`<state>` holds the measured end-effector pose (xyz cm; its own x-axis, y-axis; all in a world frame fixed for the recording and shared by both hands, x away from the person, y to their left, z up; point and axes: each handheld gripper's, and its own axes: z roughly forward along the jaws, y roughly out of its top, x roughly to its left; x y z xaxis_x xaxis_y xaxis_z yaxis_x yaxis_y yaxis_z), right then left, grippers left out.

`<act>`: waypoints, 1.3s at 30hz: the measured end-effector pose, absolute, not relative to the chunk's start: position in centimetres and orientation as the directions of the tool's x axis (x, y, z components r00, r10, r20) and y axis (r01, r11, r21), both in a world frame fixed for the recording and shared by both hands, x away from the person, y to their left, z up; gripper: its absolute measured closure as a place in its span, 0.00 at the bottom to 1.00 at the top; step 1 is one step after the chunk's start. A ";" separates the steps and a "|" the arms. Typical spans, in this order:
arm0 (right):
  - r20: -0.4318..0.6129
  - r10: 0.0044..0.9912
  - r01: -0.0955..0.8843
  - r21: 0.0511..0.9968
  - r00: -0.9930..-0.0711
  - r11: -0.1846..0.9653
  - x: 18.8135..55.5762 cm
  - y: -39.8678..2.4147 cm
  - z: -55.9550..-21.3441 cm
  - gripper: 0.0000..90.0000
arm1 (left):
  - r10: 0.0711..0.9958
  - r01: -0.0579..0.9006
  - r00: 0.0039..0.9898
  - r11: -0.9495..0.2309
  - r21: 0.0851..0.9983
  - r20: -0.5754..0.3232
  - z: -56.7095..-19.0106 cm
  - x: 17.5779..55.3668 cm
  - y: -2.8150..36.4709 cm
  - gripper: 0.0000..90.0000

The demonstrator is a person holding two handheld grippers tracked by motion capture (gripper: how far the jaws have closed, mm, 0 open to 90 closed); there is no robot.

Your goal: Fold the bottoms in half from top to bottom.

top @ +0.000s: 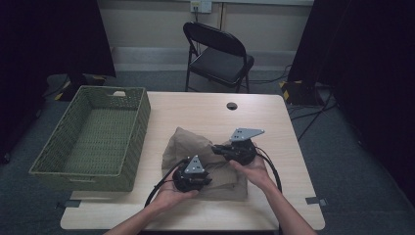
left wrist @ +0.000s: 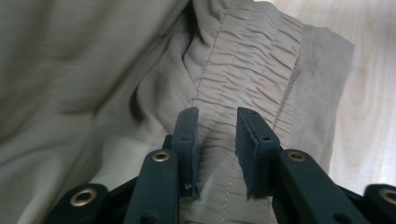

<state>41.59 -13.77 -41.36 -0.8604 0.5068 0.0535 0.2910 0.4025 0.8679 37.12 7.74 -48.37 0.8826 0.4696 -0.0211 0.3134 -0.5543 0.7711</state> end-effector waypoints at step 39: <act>0.063 0.454 0.339 0.758 -0.889 0.558 37.0 -13.0 -47.0 0.97 | 0.469 0.351 0.881 -0.564 0.747 -0.059 -48.4 36.5 8.8 0.83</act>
<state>37.05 -12.96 -46.95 -0.8886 0.4544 0.0628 0.3387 0.5575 0.7579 36.52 8.79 -48.41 0.8812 0.4690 -0.0591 0.3505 -0.5643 0.7474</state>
